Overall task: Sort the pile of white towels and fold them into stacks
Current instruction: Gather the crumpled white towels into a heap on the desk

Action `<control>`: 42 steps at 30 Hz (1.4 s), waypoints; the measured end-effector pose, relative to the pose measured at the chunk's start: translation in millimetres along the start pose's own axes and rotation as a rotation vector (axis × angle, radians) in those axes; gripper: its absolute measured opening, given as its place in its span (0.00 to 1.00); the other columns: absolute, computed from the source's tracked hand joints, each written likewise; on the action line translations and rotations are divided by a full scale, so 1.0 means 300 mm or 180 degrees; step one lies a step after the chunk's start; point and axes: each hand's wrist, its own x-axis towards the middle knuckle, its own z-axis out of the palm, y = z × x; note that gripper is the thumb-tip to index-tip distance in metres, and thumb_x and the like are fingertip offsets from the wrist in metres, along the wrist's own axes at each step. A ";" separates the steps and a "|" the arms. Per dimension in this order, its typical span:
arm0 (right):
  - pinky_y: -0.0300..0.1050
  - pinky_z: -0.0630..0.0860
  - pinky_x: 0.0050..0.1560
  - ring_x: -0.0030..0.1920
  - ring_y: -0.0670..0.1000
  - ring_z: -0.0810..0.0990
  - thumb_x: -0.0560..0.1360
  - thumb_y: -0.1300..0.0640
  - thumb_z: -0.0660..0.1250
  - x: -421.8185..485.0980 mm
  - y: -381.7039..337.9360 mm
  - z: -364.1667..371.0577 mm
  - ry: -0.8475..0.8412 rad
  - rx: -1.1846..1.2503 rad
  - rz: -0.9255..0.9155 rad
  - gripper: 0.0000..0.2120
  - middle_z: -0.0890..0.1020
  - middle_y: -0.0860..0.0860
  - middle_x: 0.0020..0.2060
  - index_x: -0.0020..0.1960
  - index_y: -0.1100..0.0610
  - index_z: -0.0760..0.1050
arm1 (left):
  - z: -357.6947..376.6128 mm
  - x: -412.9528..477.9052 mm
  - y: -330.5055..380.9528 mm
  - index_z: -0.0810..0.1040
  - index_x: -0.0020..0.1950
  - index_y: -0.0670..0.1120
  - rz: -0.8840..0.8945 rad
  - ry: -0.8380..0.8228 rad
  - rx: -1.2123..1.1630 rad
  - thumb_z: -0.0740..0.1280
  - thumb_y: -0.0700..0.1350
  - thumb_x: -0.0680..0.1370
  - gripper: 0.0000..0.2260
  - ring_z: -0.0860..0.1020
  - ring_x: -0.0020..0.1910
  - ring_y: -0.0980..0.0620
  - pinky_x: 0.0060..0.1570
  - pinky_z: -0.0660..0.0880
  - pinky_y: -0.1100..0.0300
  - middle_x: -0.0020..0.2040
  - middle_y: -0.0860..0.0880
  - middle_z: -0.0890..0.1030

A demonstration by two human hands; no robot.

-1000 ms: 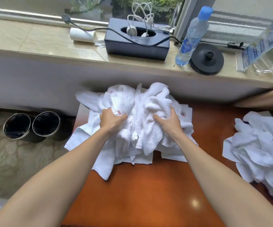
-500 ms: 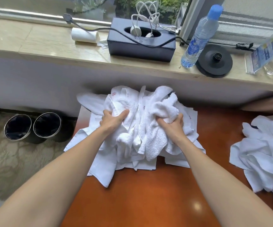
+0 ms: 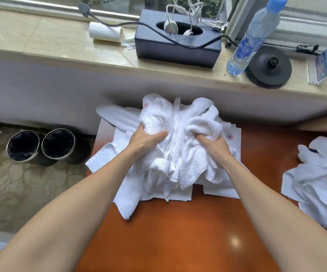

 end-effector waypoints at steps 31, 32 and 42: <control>0.49 0.84 0.41 0.47 0.58 0.88 0.71 0.55 0.77 -0.263 -0.017 -0.254 -0.0289 0.1623 -0.0076 0.17 0.88 0.58 0.47 0.58 0.60 0.82 | 0.099 -0.417 0.195 0.78 0.64 0.53 0.0947 -0.0130 -0.1097 0.81 0.57 0.67 0.28 0.85 0.53 0.56 0.58 0.81 0.54 0.54 0.56 0.87; 0.51 0.84 0.43 0.48 0.58 0.88 0.71 0.55 0.77 -0.278 -0.017 -0.276 -0.0296 0.1650 -0.0106 0.18 0.88 0.59 0.48 0.58 0.60 0.82 | 0.108 -0.445 0.205 0.77 0.64 0.53 0.0972 -0.0131 -0.1131 0.81 0.57 0.67 0.29 0.85 0.53 0.56 0.57 0.81 0.54 0.55 0.56 0.87; 0.47 0.83 0.42 0.49 0.58 0.88 0.67 0.50 0.80 -0.473 0.031 -0.540 -0.0398 0.1784 -0.0406 0.20 0.88 0.58 0.47 0.55 0.58 0.84 | 0.257 -0.750 0.311 0.80 0.56 0.47 0.1318 -0.0144 -0.1198 0.80 0.52 0.71 0.18 0.82 0.40 0.57 0.41 0.77 0.64 0.43 0.55 0.85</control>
